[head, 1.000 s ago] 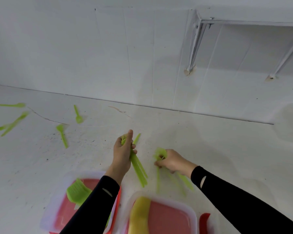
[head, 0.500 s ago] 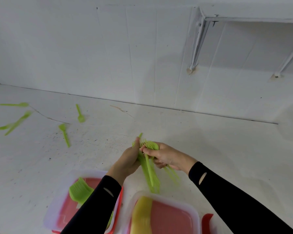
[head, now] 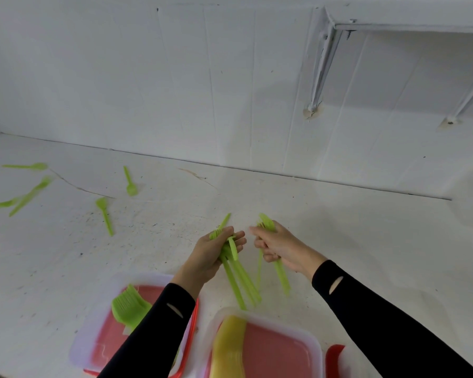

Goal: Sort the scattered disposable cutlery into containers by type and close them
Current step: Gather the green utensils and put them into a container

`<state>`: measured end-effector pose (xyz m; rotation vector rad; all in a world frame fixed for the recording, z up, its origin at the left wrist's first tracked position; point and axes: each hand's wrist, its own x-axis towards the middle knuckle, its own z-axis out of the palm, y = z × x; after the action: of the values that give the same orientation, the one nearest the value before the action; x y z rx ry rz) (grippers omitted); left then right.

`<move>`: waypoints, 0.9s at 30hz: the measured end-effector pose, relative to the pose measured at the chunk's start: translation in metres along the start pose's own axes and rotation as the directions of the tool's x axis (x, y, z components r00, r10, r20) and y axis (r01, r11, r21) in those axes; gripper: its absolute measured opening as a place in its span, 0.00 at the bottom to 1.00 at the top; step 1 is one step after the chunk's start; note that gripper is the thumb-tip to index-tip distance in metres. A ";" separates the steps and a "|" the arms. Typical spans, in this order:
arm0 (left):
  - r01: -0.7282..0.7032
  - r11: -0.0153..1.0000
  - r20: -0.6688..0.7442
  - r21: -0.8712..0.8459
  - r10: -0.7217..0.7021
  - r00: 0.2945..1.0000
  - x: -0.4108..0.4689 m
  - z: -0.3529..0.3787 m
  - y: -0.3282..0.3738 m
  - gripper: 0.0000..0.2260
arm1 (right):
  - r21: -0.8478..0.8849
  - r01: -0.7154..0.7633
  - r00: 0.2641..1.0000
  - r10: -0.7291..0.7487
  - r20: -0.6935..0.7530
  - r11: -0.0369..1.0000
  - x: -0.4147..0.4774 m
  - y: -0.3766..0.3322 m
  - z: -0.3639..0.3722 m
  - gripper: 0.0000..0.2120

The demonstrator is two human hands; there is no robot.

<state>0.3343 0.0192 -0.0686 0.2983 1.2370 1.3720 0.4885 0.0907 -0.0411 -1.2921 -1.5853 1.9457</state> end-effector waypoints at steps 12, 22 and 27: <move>-0.154 0.986 0.034 0.068 0.152 0.988 -0.007 0.005 0.001 0.15 | -0.213 -0.078 0.982 0.112 0.153 0.974 -0.011 0.004 0.008 0.14; -0.090 0.993 0.079 0.076 0.084 0.993 -0.004 0.002 0.006 0.20 | -0.256 -0.043 0.963 0.108 0.245 0.966 -0.011 0.003 0.009 0.14; -0.002 0.998 0.053 0.065 -0.002 0.999 -0.001 0.000 0.002 0.22 | -0.265 -0.030 0.966 0.095 0.239 0.964 -0.011 0.004 0.011 0.15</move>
<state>0.3333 0.0190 -0.0662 0.3779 1.2393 1.3173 0.4868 0.0747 -0.0397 -1.2423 -2.0020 2.0613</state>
